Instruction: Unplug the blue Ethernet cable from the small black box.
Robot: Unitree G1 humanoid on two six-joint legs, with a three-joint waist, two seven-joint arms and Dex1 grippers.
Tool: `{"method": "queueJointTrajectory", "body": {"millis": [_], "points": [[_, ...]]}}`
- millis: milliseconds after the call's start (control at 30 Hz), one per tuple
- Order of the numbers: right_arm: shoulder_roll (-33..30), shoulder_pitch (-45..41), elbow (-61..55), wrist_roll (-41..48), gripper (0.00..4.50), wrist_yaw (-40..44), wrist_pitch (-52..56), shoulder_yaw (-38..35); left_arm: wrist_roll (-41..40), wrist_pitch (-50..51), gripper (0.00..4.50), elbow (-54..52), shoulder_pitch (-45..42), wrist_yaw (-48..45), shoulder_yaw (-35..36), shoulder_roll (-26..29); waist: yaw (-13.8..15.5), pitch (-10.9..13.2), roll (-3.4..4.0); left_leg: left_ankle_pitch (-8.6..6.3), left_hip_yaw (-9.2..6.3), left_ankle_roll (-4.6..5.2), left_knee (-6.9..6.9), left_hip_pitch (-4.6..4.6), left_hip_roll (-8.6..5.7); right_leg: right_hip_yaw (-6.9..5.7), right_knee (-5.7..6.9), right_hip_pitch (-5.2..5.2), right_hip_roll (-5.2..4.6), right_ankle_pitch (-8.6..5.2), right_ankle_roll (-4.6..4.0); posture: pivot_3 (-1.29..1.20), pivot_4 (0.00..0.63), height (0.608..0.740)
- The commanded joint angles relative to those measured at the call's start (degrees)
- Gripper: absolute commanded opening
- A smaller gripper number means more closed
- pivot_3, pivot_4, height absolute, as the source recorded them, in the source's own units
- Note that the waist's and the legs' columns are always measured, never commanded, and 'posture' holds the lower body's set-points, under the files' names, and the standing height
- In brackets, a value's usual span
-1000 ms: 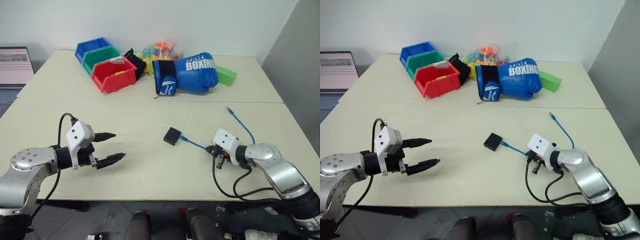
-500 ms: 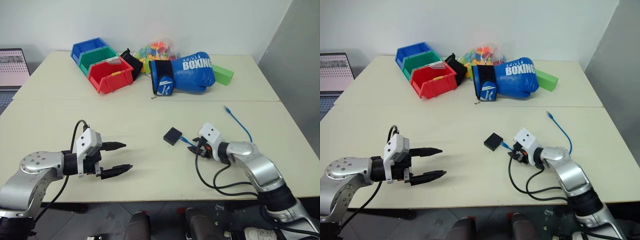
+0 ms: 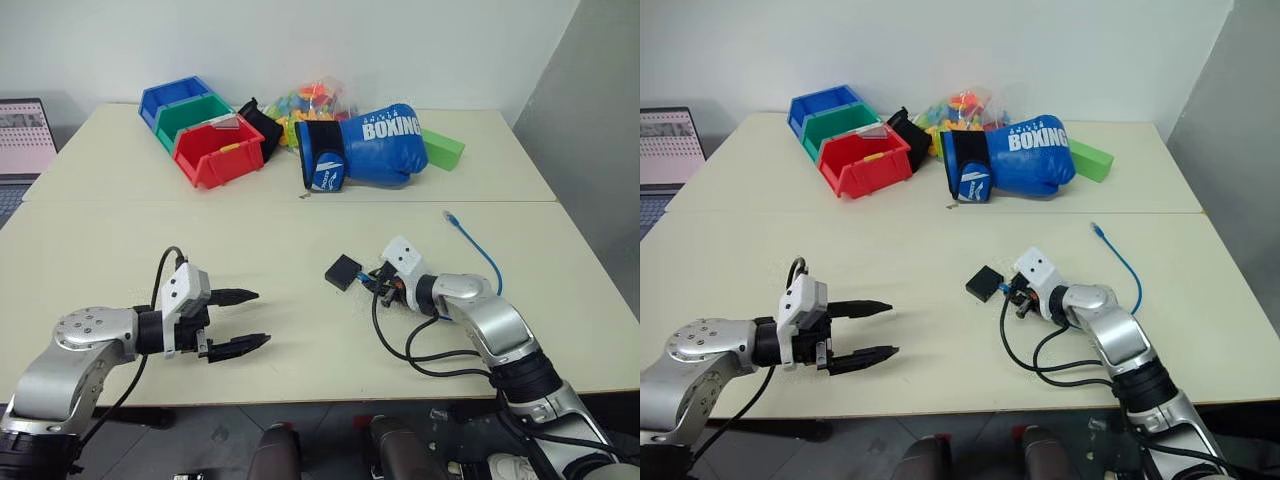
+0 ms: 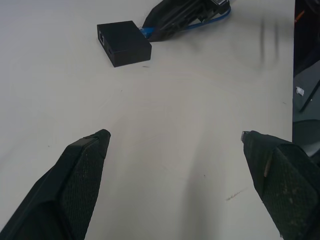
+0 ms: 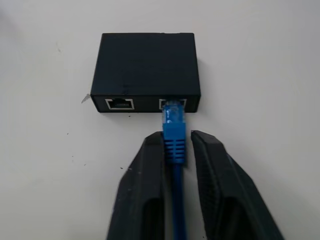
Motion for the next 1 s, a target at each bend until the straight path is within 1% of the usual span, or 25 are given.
{"method": "queueJointTrajectory", "body": {"millis": [33,167,267,367,467,633,667,1000], "points": [[-2.5,-0.2,-1.1,-3.1,0.11,1.1,-3.8,2.1,-0.2,-0.3,4.50,1.4,-2.4,1.9,-0.1,-1.9,0.0,0.0,0.00,0.00,0.00,0.00,0.00,0.00,0.00,0.00,0.00,0.00,0.00,0.00,0.00,0.00,0.150,0.740],[-4.8,-0.5,-3.0,-5.5,0.11,2.4,-10.4,3.5,-2.5,3.1,4.50,2.4,-4.9,3.4,0.1,-4.0,0.1,0.0,0.01,0.00,-0.01,0.00,0.02,-0.03,-0.01,-0.01,-0.02,0.00,0.00,0.00,0.01,0.00,0.150,0.740],[-7.7,-1.1,-4.7,-9.4,0.11,3.5,-21.9,5.4,-9.0,11.2,4.50,1.9,-7.8,4.1,1.2,-5.3,0.2,0.0,0.01,0.00,-0.02,0.00,0.02,-0.09,-0.02,-0.06,-0.03,-0.02,-0.01,0.00,0.01,0.00,0.150,0.740],[-10.7,-2.1,-5.9,-12.8,0.11,5.7,-36.9,7.2,-17.0,20.6,4.50,1.1,-10.5,4.2,2.3,-5.1,0.1,0.0,0.01,0.00,-0.01,0.00,0.03,-0.09,-0.02,-0.10,-0.02,-0.02,0.00,0.00,0.01,0.00,0.150,0.740],[-11.0,-2.8,-6.4,-12.5,0.11,7.6,-42.9,7.0,-21.2,26.1,4.50,0.8,-12.7,5.7,2.6,-5.2,-0.1,0.0,0.00,0.00,-0.02,0.00,0.02,-0.07,-0.02,-0.14,-0.01,-0.02,0.00,0.00,0.01,0.00,0.150,0.740],[-10.3,-3.5,-7.1,-12.9,0.11,8.5,-47.8,6.4,-24.1,29.4,4.50,-0.1,-14.8,8.5,2.0,-6.6,0.2,0.0,0.00,0.01,-0.07,-0.01,0.04,-0.06,-0.03,-0.12,0.01,0.01,-0.01,0.02,-0.01,0.00,0.150,0.740],[-10.1,-3.6,-7.2,-13.0,0.11,8.6,-48.3,6.3,-24.4,29.8,4.50,-0.5,-14.9,8.9,1.8,-6.9,0.2,0.0,0.00,0.01,-0.07,-0.01,0.05,-0.07,-0.03,-0.11,0.01,0.02,-0.02,0.08,-0.13,0.00,0.150,0.740],[-8.4,-4.7,-8.9,-13.4,0.11,8.7,-49.1,5.4,-25.5,32.0,4.50,-2.1,-15.5,13.1,1.0,-9.9,0.3,0.0,0.00,0.01,-0.09,-0.02,0.07,-0.06,-0.03,-0.09,0.02,0.03,-0.03,0.13,-0.21,0.00,0.150,0.740]]}}
